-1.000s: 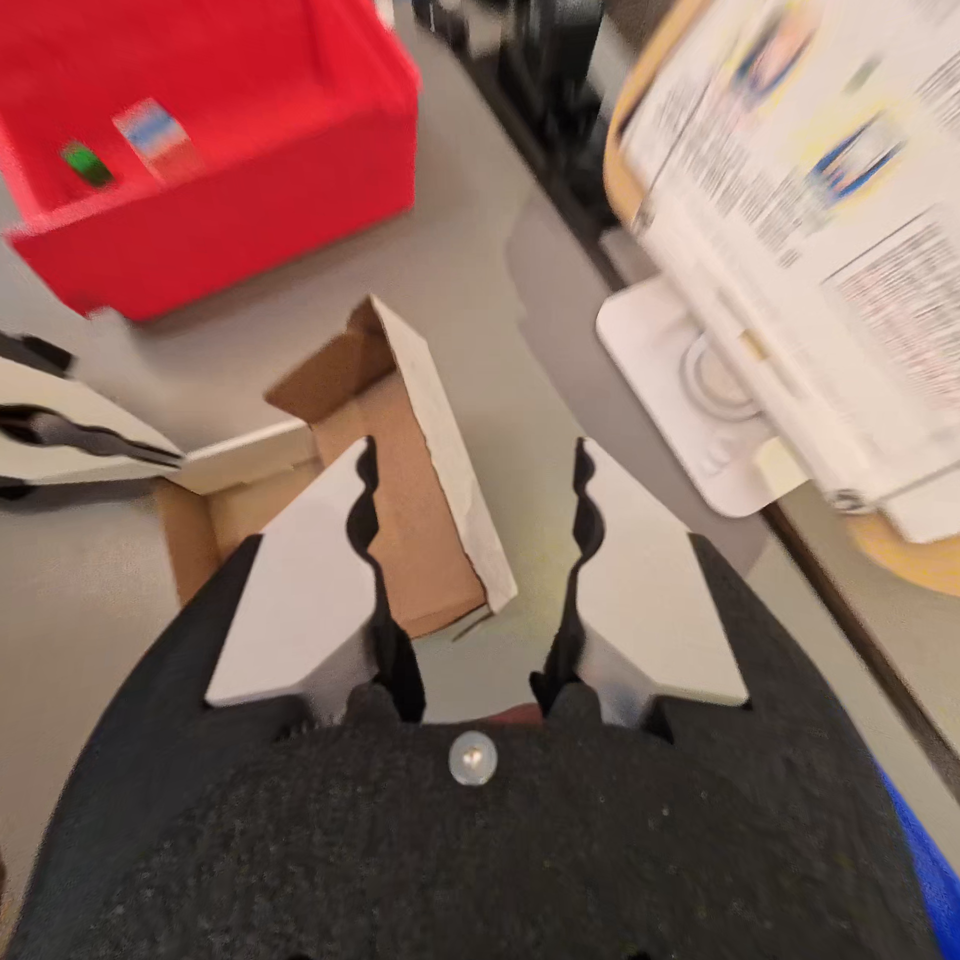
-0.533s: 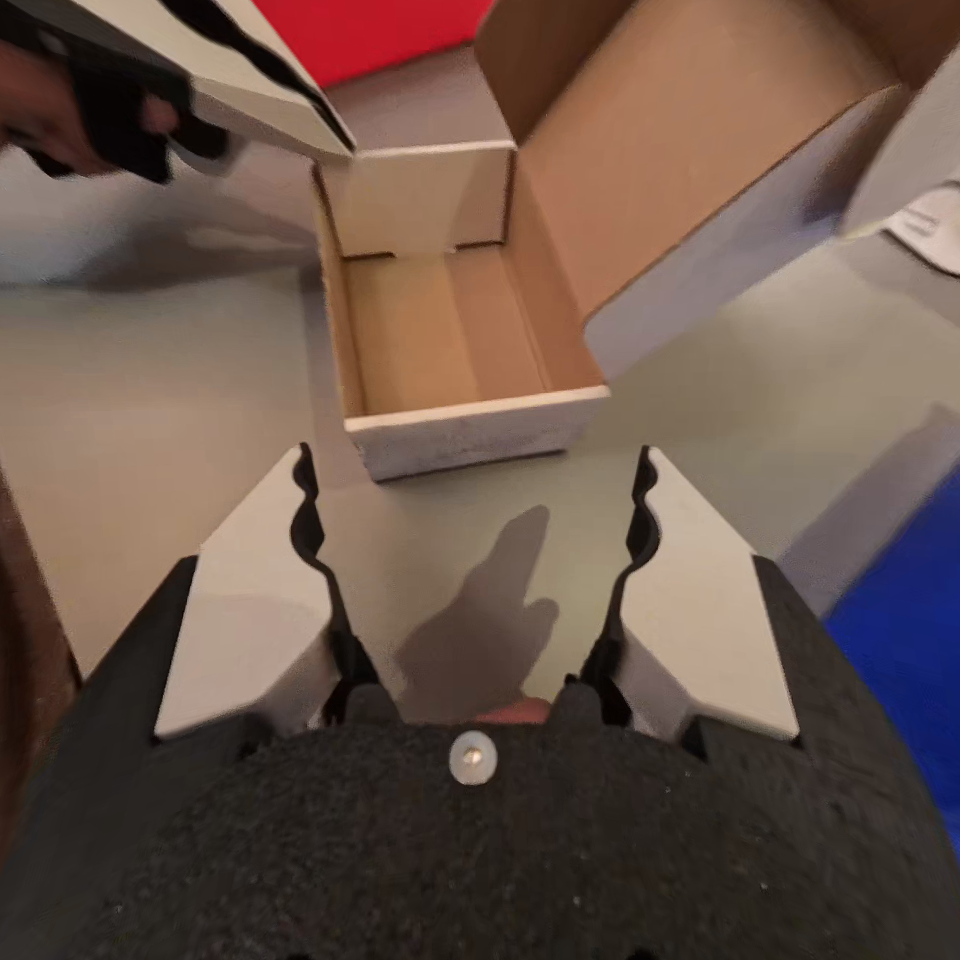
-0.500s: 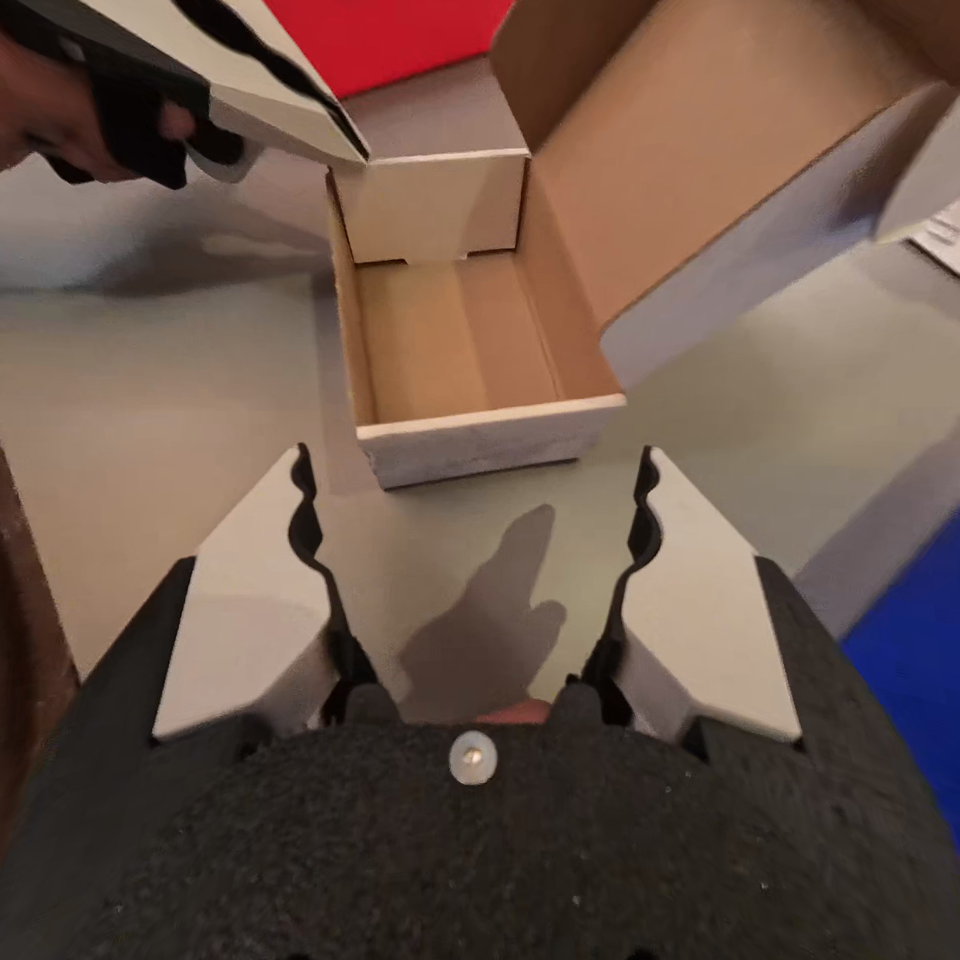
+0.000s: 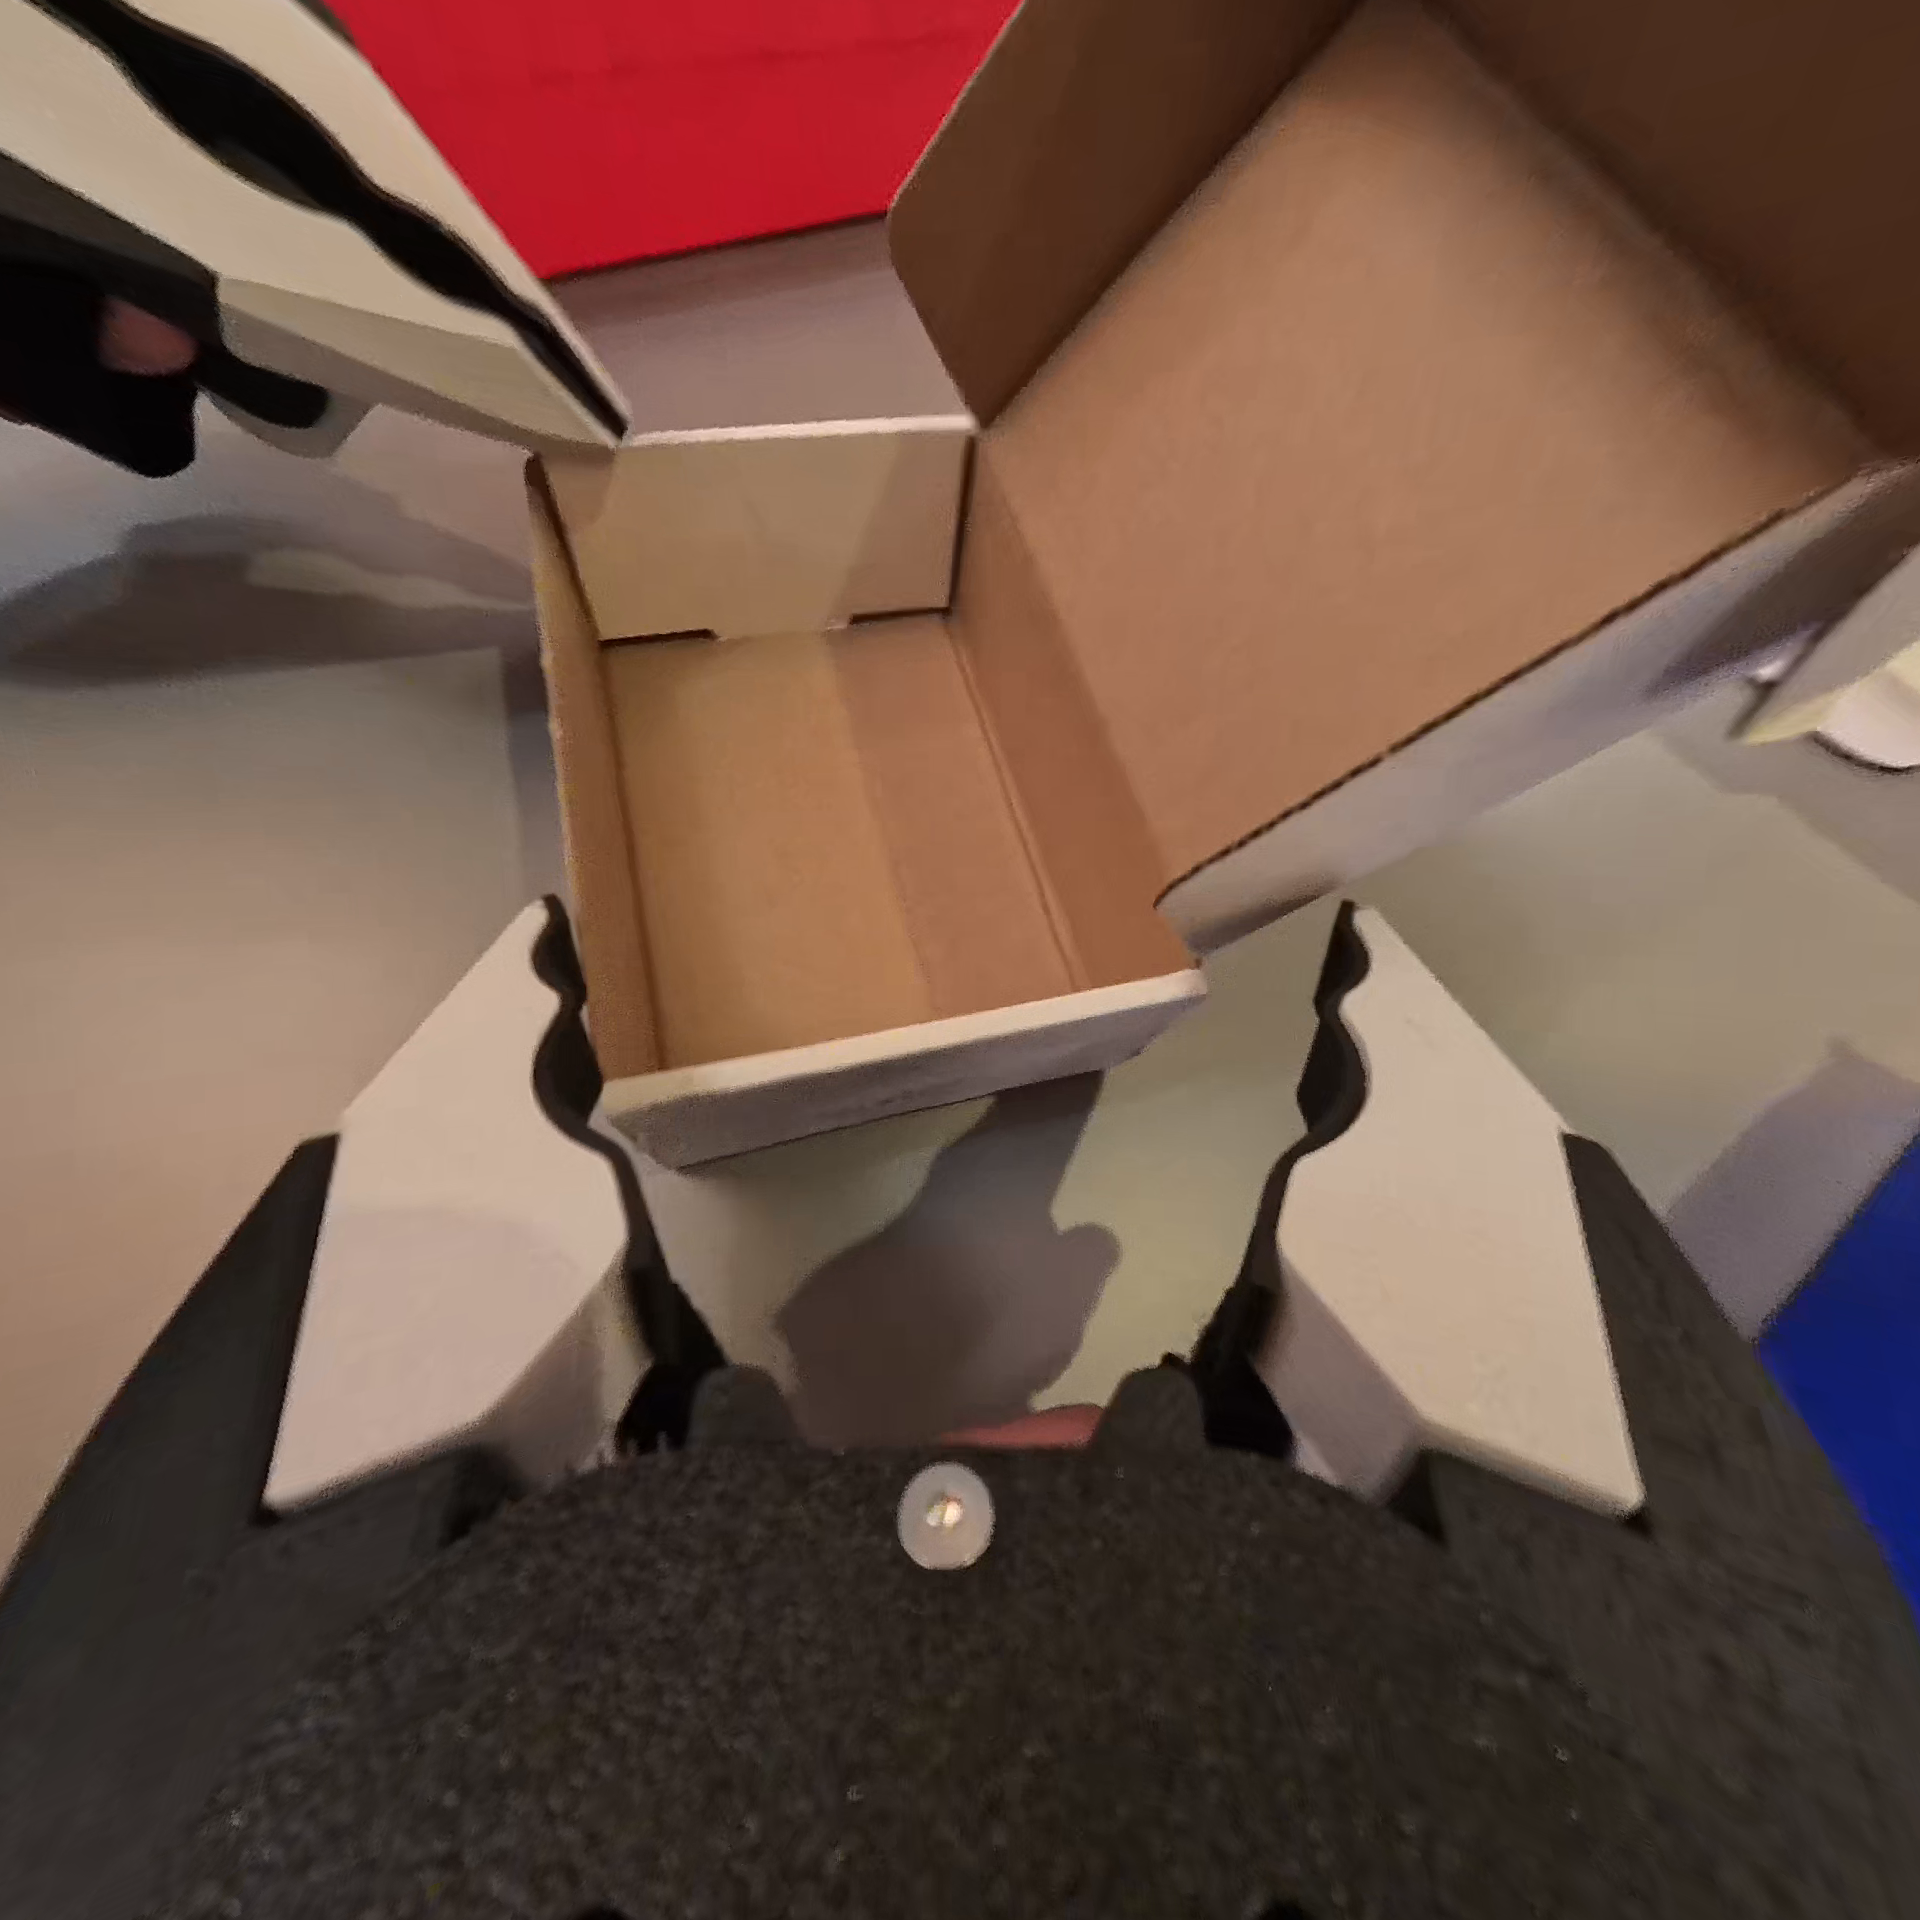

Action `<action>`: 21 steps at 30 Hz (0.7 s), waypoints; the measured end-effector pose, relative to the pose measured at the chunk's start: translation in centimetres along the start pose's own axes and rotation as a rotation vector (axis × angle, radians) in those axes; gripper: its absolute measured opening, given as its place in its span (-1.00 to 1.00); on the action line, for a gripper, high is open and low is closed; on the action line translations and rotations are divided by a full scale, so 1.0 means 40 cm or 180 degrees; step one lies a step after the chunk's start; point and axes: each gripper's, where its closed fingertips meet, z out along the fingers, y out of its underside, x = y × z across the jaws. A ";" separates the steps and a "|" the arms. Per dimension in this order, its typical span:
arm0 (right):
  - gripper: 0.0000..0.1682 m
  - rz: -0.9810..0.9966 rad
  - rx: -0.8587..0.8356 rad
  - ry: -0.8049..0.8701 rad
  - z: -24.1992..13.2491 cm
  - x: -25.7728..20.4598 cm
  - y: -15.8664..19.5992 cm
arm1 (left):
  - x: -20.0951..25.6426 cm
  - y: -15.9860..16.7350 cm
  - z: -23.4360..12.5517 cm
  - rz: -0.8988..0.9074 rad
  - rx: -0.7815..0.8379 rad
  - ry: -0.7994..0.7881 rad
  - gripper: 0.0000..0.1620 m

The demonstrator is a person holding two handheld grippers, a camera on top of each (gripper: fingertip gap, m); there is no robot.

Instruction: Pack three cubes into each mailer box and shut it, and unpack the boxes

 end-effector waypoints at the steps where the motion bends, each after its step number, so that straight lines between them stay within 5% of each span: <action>1: 0.64 0.0063 -0.0039 -0.0122 0.006 -0.013 0.011 | -0.002 0.000 0.001 -0.0018 -0.0004 0.0000 -0.98; 11: 0.59 0.0073 -0.0420 -0.0209 0.032 -0.032 0.057 | -0.002 -0.001 0.000 -0.0065 -0.0004 0.0048 -0.94; 16: 0.59 0.0044 -0.0513 -0.0129 0.030 -0.032 0.062 | 0.007 -0.013 -0.029 -0.0318 -0.0024 0.0285 -0.65; 21: 0.59 0.0097 -0.0510 -0.0068 0.029 -0.030 0.063 | -0.084 -0.138 -0.163 -0.0291 0.0550 0.0304 -0.43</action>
